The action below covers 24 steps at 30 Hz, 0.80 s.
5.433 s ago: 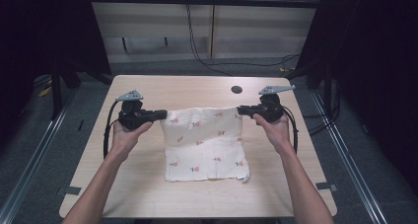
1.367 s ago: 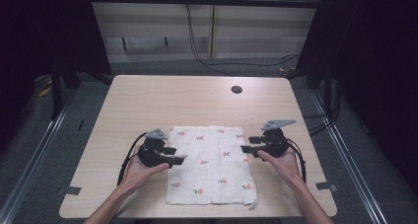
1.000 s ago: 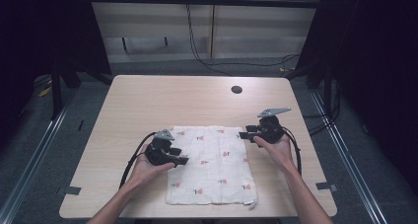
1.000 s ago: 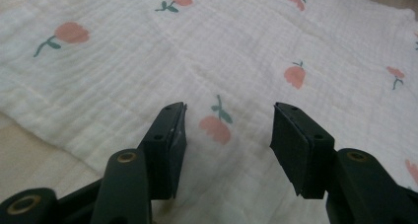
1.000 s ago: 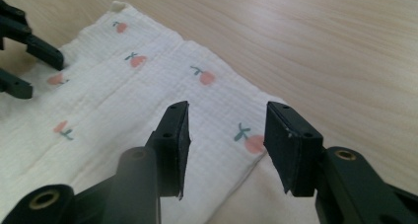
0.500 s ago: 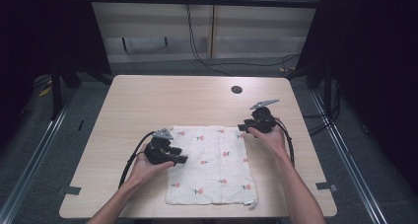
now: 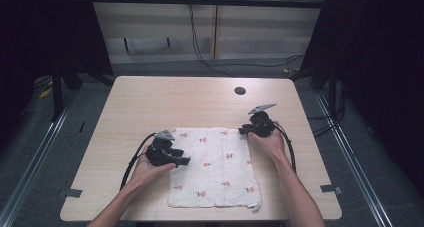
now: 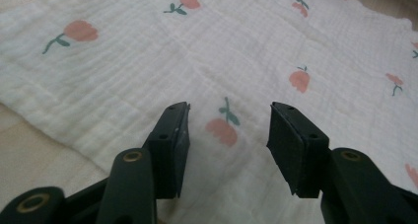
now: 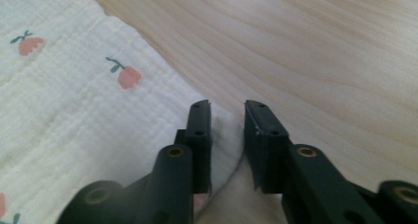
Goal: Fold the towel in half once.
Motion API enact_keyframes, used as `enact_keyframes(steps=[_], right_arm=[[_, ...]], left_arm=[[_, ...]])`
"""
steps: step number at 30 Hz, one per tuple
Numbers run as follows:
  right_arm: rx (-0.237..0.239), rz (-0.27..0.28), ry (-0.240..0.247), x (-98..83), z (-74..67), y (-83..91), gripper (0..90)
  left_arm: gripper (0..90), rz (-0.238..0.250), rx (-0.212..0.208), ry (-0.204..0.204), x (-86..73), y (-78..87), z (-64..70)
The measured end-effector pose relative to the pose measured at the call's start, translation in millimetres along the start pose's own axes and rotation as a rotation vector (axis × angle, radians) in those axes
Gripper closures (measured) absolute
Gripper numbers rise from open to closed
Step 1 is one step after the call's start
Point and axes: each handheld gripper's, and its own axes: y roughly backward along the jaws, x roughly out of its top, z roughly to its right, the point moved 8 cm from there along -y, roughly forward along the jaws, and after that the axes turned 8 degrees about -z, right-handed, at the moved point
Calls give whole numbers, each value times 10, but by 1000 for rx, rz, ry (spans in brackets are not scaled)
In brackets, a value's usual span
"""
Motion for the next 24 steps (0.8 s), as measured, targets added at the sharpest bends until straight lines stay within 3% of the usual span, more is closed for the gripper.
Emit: enact_keyframes(steps=[5,12,17,19,21,24], right_arm=[[16,16,-21,12,-12,17,853],[24,52,-31,40,-26,97,860],[40,69,-36,-45,-45,132,858],[30,70,-38,-77,-46,161,859],[36,83,-35,-86,-35,190,859],[41,88,-38,-85,-27,217,861]], left_arm=[[485,12,1,14,7,26,-26],[524,23,14,13,11,43,-32],[568,8,38,-11,-5,30,-37],[582,28,27,-1,21,61,-52],[606,62,54,24,91,140,-133],[631,109,44,54,175,268,-235]])
